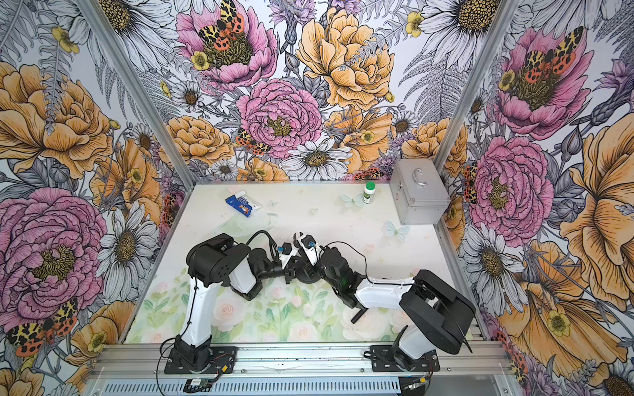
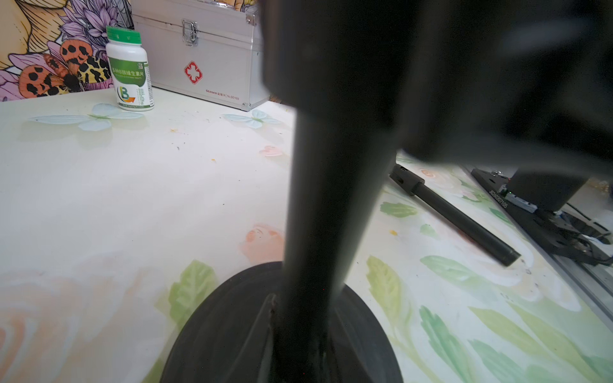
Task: Assemble a microphone stand
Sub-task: Screw the microphone stand pole into the microphone stand base.
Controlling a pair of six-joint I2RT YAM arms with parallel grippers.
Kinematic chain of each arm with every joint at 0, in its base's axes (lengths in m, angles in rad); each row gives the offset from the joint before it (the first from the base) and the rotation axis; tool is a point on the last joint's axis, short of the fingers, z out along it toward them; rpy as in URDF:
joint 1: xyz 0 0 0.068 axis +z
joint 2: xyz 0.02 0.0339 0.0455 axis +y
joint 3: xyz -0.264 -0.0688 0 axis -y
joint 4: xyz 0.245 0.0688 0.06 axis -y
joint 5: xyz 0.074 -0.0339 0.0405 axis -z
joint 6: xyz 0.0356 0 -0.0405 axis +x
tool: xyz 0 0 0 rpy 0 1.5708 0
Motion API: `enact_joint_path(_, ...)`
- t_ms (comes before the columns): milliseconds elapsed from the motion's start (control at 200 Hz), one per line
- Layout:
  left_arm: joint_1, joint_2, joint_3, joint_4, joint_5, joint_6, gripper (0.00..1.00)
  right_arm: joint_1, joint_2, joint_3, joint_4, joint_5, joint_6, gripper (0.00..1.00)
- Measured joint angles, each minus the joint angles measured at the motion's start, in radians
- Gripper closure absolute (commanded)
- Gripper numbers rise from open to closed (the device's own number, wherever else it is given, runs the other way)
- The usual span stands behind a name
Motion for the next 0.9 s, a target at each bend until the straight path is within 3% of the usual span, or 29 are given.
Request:
enact_joint_path(95, -0.005, 0.0, 0.002, -0.001, -0.016, 0.014, 0.81, -0.109, -0.002, 0.0, -0.008, -0.232, -0.047, 0.63)
enact_joint_path(220, -0.006, 0.0, 0.003, 0.0, -0.019, 0.024, 0.82, -0.244, -0.001, 0.007, -0.071, -0.515, -0.099, 0.61)
enact_joint_path(490, -0.009, 0.0, 0.003, -0.001, -0.019, 0.034, 0.83, -0.354, 0.113, 0.196, -0.249, -0.898, -0.179, 0.59)
enact_joint_path(535, -0.011, 0.0, 0.003, -0.001, -0.019, 0.036, 0.83, -0.358, 0.127, 0.219, -0.268, -0.934, -0.186, 0.62)
enact_joint_path(635, -0.011, 0.0, 0.003, -0.001, -0.019, 0.04, 0.83, -0.36, 0.149, 0.26, -0.308, -0.993, -0.208, 0.8)
enact_joint_path(756, -0.011, 0.001, 0.003, -0.001, -0.019, 0.04, 0.81, -0.365, 0.149, 0.265, -0.319, -0.996, -0.251, 0.93)
enact_joint_path(836, -0.011, 0.001, 0.003, -0.001, -0.019, 0.04, 0.79, -0.356, 0.134, 0.241, -0.296, -0.959, -0.244, 0.95)
enact_joint_path(901, -0.009, 0.002, 0.003, -0.001, -0.019, 0.04, 0.79, -0.331, 0.087, 0.16, -0.203, -0.857, -0.201, 1.0)
